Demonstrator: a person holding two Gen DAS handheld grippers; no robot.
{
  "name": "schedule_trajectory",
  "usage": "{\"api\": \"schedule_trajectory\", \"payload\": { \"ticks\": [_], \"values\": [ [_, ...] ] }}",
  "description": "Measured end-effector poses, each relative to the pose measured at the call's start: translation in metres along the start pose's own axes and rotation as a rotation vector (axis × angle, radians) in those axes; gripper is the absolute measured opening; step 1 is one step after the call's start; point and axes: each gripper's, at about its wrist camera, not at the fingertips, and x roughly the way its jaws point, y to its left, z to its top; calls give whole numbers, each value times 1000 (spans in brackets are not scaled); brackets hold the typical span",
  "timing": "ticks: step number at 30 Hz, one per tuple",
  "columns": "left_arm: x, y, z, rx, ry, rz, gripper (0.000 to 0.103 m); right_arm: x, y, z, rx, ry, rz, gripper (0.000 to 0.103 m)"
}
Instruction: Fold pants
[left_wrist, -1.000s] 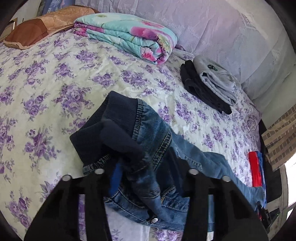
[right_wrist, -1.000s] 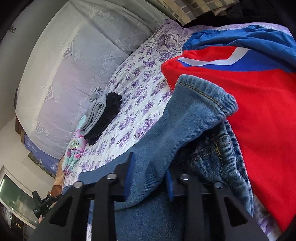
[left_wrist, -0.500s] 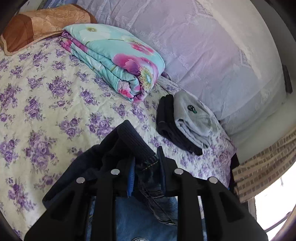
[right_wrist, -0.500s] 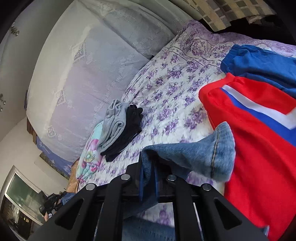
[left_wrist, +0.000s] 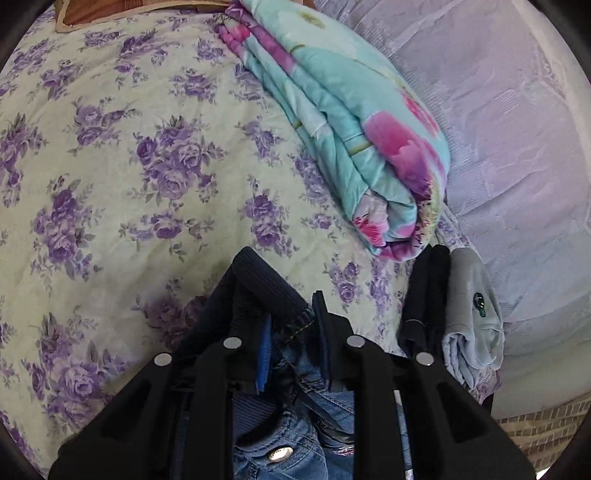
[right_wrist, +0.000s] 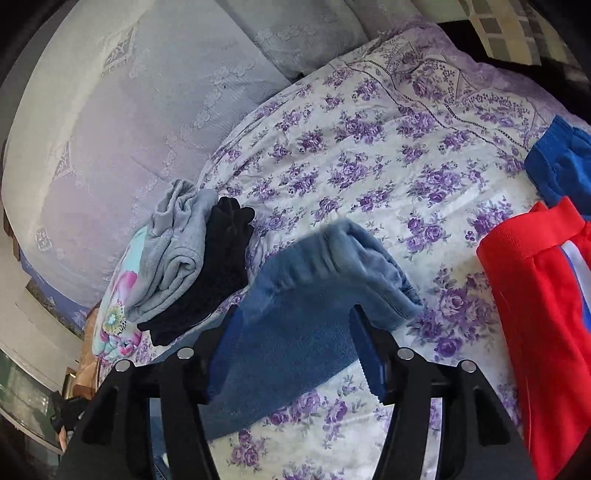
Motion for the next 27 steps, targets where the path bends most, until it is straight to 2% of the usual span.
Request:
{"api": "schedule_trajectory", "payload": {
  "ticks": [3, 5, 6, 7, 8, 9, 10, 11, 13, 16, 19, 21, 23, 24, 25, 27],
  "values": [
    [14, -13, 6, 27, 47, 64, 20, -10, -9, -2, -9, -1, -34, 62],
    [12, -12, 11, 7, 76, 50, 23, -13, -17, -3, -8, 6, -59, 66],
    [6, -9, 11, 8, 73, 7, 32, -14, -21, -4, -3, 9, -73, 68],
    [-5, -7, 9, 35, 54, -29, 47, -13, -26, -6, 5, 17, -82, 68],
    [-17, -6, 7, 70, 10, -25, 58, -10, -30, -7, 16, 29, -81, 68],
    [-32, -4, 4, 103, -46, 10, 76, -7, -34, -9, 34, 44, -72, 68],
    [-50, 1, 2, 130, -108, 46, 86, 0, -39, -11, 68, 67, -56, 68],
    [-65, 8, 0, 148, -146, 58, 87, 7, -43, -13, 99, 85, -38, 68],
    [-82, 23, 0, 173, -143, 68, 87, 24, -46, -16, 150, 110, -9, 68],
    [-89, 54, -4, 187, -85, 104, 87, 51, -45, -21, 211, 134, 36, 68],
    [-88, 83, -18, 189, 2, 50, 87, 74, -44, -26, 266, 144, 43, 70],
    [-87, 92, -32, 221, 46, 36, 87, 79, -36, -23, 239, 120, 43, 70],
    [-81, 97, -47, 254, 94, 49, 87, 80, -28, -20, 201, 114, 89, 46],
    [-79, 99, -54, 261, 123, 34, 87, 78, -26, -17, 185, 104, 92, 27],
    [-76, 102, -62, 258, 156, 12, 87, 74, -23, -16, 160, 78, 97, 14],
    [-76, 108, -72, 251, 170, -1, 87, 67, -24, -13, 129, 59, 84, 7]
  ]
}}
